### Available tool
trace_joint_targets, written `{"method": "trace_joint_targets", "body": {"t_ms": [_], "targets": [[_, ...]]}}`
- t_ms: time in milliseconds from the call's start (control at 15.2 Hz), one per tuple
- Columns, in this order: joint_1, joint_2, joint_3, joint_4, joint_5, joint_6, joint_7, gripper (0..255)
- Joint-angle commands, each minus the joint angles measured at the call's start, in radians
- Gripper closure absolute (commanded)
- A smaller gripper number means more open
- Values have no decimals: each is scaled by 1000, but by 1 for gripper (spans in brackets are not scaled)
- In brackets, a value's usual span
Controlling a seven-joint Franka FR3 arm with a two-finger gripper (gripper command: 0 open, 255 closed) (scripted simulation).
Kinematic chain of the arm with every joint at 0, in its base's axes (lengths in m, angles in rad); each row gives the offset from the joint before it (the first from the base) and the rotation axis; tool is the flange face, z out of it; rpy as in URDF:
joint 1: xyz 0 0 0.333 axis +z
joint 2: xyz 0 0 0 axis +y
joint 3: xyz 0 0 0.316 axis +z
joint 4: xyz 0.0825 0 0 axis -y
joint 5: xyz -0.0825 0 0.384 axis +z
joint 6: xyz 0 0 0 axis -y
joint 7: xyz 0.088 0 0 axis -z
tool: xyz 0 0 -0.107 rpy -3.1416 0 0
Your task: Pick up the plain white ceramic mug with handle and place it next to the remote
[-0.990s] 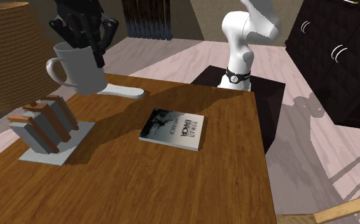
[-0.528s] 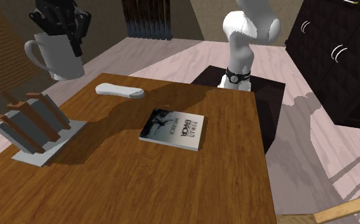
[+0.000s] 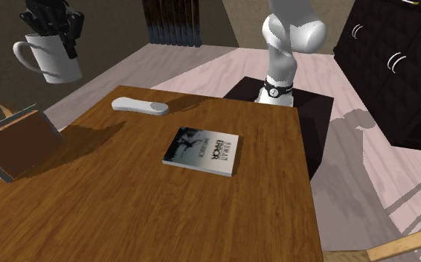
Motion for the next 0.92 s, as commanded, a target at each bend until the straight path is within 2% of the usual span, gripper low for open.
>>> {"method": "trace_joint_targets", "body": {"t_ms": [0, 858], "targets": [[-7, 13, -1, 1, 3, 12, -10, 255], [6, -8, 0, -208, 3, 199, -20, 255]]}}
